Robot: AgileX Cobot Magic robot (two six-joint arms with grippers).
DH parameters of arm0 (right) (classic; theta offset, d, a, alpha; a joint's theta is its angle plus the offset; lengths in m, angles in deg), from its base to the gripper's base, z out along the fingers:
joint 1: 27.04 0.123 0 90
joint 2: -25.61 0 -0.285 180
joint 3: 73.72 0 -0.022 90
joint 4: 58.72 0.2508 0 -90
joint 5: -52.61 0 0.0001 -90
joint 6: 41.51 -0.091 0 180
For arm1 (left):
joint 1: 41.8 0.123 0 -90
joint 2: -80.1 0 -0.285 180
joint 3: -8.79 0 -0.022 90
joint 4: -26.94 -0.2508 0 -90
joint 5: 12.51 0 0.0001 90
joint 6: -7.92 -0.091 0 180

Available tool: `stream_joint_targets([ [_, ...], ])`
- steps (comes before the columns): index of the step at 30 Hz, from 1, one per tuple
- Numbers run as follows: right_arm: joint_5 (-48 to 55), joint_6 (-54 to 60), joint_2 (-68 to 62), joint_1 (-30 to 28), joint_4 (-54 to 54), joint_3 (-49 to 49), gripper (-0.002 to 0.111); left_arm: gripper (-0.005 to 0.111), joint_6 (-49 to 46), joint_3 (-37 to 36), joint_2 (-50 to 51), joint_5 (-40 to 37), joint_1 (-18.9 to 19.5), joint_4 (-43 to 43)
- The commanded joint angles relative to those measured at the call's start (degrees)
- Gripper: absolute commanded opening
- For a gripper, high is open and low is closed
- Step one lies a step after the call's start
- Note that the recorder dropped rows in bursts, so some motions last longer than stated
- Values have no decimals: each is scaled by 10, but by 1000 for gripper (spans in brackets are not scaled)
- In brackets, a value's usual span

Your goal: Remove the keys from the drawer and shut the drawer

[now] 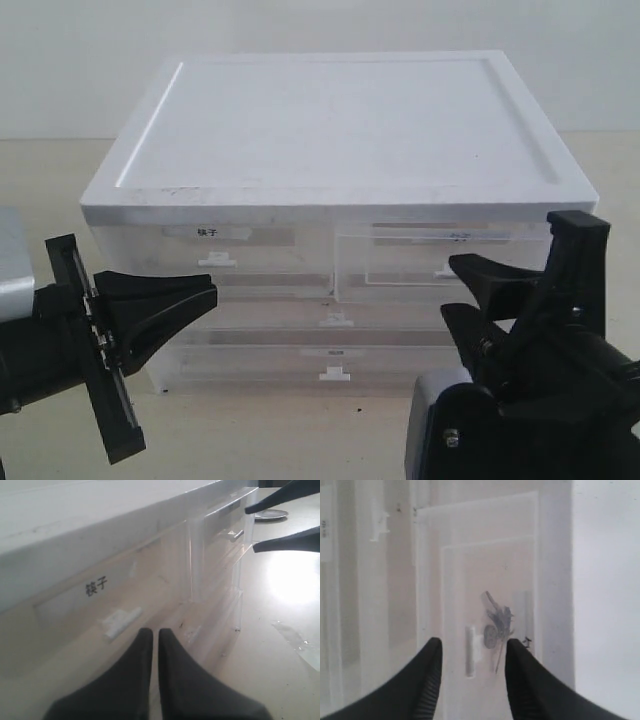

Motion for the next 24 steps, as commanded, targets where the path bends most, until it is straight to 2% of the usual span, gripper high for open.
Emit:
stream_joint_targets([
  [1, 6, -11, 0, -2, -9, 1, 36, 4, 3, 1, -1, 6, -3, -2],
  [7, 1, -11, 0, -11, -4, 1, 36, 4, 3, 1, -1, 6, -3, -13],
  [9, 25, -15, 0, -40, -10, 1, 36, 4, 3, 1, -1, 6, -3, -13],
  [10, 56, -15, 0, -72, -25, 1, 36, 4, 4, 1, -1, 6, -3, -13],
  [12, 62, -19, 0, -88, -50, 1, 36, 4, 4, 1, -1, 6, -3, -13],
  [15, 56, -41, 0, -88, -76, 1, 36, 4, 4, 1, -1, 6, -3, -11],
  [24, 60, -30, 0, -88, -56, 1, 36, 4, 4, 2, -1, 6, -3, -12],
])
